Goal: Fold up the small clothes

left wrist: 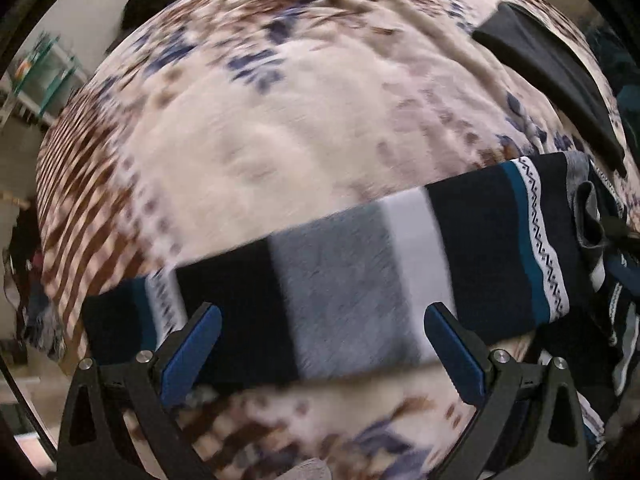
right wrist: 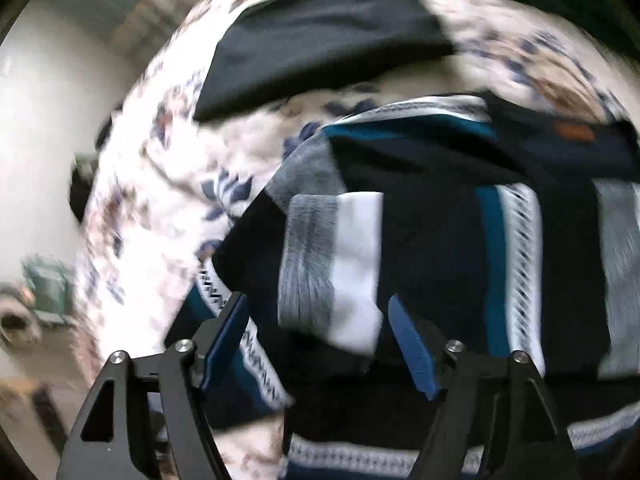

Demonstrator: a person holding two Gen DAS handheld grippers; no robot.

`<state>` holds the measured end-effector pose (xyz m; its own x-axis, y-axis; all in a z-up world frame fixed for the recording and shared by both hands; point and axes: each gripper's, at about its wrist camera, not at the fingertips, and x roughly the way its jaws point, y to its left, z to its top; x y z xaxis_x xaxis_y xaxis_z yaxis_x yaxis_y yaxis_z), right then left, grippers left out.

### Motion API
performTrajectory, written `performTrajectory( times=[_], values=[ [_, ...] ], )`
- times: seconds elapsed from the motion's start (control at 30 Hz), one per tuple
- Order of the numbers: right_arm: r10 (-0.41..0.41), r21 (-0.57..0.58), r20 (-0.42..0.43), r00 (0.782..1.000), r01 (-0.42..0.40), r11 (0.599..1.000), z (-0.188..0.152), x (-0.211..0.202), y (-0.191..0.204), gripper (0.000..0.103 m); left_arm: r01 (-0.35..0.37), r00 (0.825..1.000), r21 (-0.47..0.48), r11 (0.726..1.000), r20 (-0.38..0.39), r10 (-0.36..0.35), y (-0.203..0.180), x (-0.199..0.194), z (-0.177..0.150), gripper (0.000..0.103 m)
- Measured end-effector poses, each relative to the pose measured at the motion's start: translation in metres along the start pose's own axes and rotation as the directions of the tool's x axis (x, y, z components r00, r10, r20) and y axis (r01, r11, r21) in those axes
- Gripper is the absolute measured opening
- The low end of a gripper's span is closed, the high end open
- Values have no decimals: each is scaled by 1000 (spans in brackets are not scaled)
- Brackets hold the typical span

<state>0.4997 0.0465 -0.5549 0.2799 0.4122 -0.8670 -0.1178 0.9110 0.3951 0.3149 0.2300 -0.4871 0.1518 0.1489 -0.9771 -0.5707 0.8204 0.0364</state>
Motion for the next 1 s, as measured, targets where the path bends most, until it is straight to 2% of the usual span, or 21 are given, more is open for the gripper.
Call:
performTrajectory(
  times=[0.13, 0.23, 0.3, 0.37, 0.4, 0.43, 0.47, 0.53, 0.57, 0.63, 0.67, 0.73, 0.8, 0.83, 0.87, 0.93, 0.97, 1.0],
  values=[
    [-55, 113, 22, 998, 52, 992, -23, -44, -42, 77, -2, 998, -112, 994, -68, -6, 41, -5, -22, 103],
    [-134, 157, 26, 991, 129, 979, -40, -65, -68, 77, 34, 988, -288, 957, -135, -76, 79, 1, -40, 103],
    [-193, 175, 29, 981, 185, 967, -46, -75, -84, 77, 75, 972, -466, 882, -161, -168, 113, 13, -56, 103],
    [-257, 184, 24, 966, 248, 951, -50, -78, -96, 77, 102, 965, -576, 811, -141, -222, 136, 23, -69, 103],
    [-282, 197, 17, 959, 273, 942, -54, -80, -104, 77, 112, 959, -635, 765, -134, -251, 149, 32, -76, 103],
    [-289, 211, 11, 957, 280, 936, -53, -80, -108, 77, 119, 954, -673, 730, -128, -273, 157, 39, -80, 103],
    [-295, 231, 5, 955, 286, 930, -55, -81, -113, 77, 135, 948, -724, 676, -104, -301, 168, 46, -84, 103],
    [-296, 256, -3, 955, 287, 923, -57, -83, -117, 77, 165, 944, -780, 603, -52, -326, 182, 50, -85, 103],
    [-290, 261, -6, 957, 281, 923, -58, -84, -116, 77, 179, 946, -792, 583, -25, -324, 188, 49, -82, 103],
    [-285, 253, -9, 959, 278, 927, -60, -85, -110, 77, 196, 955, -782, 592, 16, -296, 197, 42, -74, 103],
    [-279, 248, -11, 960, 273, 929, -61, -84, -106, 77, 206, 961, -765, 611, 39, -275, 199, 37, -71, 102],
    [-267, 233, -24, 963, 265, 936, -62, -79, -96, 77, 204, 971, -714, 670, 64, -229, 206, 28, -59, 102],
    [-259, 211, -34, 965, 260, 942, -64, -73, -88, 77, 205, 976, -678, 706, 92, -196, 208, 21, -57, 102],
    [-256, 202, -36, 966, 258, 945, -65, -71, -85, 77, 206, 977, -670, 713, 98, -190, 211, 23, -56, 102],
    [-253, 198, -38, 967, 256, 946, -66, -69, -82, 77, 201, 977, -680, 705, 87, -194, 217, 28, -56, 101],
    [-246, 196, -44, 968, 250, 948, -67, -67, -79, 77, 210, 974, -710, 672, 91, -207, 216, 27, -58, 98],
    [-243, 196, -45, 969, 247, 949, -67, -66, -77, 77, 218, 973, -712, 667, 102, -208, 219, 24, -58, 97],
    [-244, 194, -46, 969, 248, 949, -68, -65, -76, 77, 223, 973, -704, 675, 116, -201, 220, 19, -57, 97]
  ],
)
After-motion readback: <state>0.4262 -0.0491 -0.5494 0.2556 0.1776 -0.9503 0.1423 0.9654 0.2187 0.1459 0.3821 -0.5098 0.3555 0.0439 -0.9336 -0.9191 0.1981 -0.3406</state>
